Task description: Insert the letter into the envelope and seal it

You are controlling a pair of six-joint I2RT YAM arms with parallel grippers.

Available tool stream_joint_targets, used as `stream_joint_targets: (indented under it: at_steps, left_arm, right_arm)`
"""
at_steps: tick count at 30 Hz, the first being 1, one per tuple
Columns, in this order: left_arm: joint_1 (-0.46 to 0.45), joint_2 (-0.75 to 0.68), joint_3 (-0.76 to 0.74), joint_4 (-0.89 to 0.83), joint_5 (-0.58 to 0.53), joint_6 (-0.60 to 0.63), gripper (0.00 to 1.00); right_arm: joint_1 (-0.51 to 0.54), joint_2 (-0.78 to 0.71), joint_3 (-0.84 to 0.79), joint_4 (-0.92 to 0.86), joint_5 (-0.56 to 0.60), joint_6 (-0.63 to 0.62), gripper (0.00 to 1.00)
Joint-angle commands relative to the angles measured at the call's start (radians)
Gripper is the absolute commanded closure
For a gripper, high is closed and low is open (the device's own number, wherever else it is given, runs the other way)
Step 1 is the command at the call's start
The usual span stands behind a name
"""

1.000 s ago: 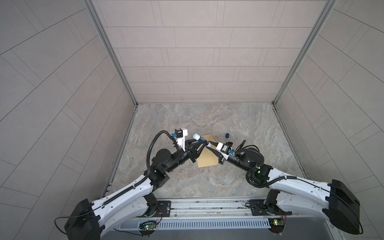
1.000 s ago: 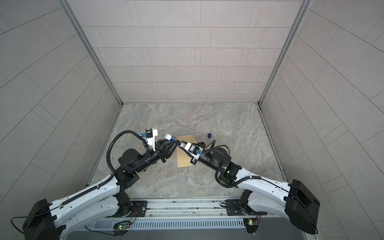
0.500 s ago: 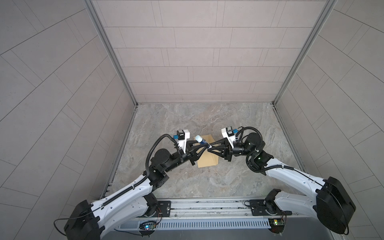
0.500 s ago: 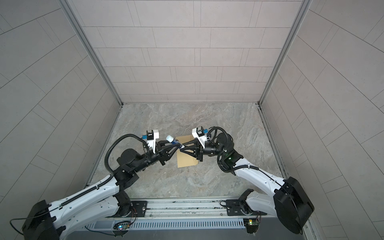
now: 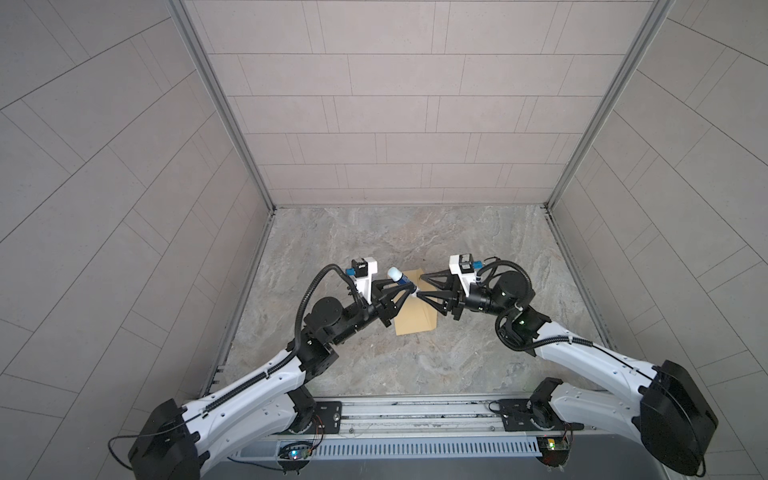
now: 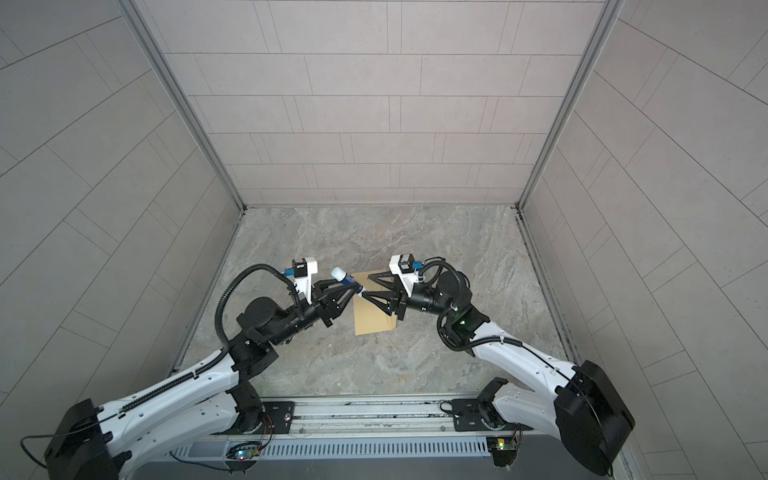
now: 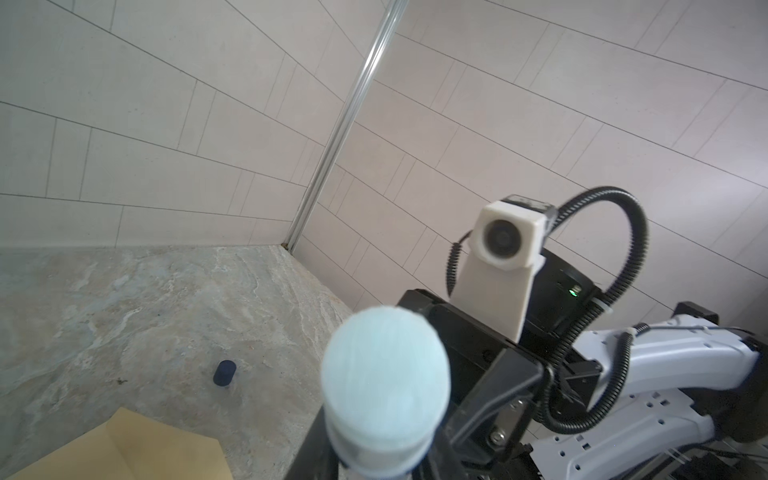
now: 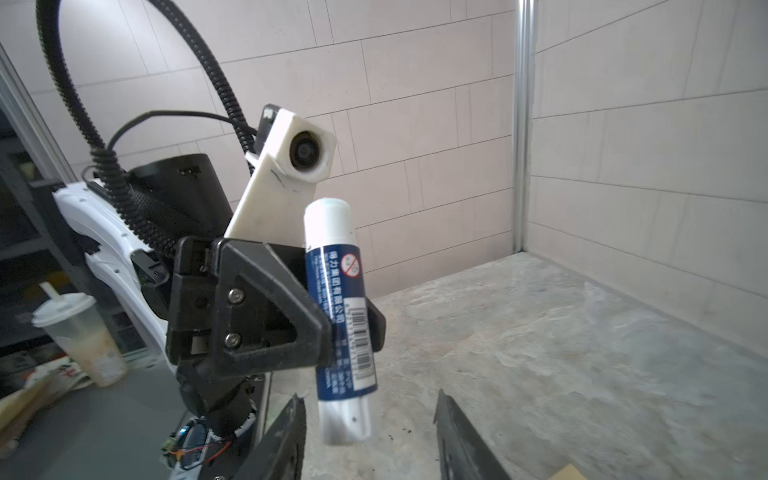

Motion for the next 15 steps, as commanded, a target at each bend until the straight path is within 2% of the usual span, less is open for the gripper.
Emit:
stream_joint_targets:
  at_steps: [1,5,9,15]
  left_arm:
    - [-0.003,-0.001,0.027,0.016,-0.077,-0.086,1.00]
    - [-0.002,0.007,0.040,0.017,-0.102,-0.159,1.00]
    - [-0.003,0.018,0.046,0.024,-0.107,-0.216,1.00]
    - [-0.003,0.016,0.041,0.024,-0.109,-0.234,1.00]
  right_arm:
    - [0.080,-0.064,-0.055,0.035,0.296,-0.290,0.40]
    - [0.180,-0.062,-0.079,0.053,0.439,-0.478,0.30]
    - [0.274,-0.006,-0.084,0.148,0.584,-0.609,0.29]
    - [0.324,0.099,-0.083,0.323,0.681,-0.643,0.33]
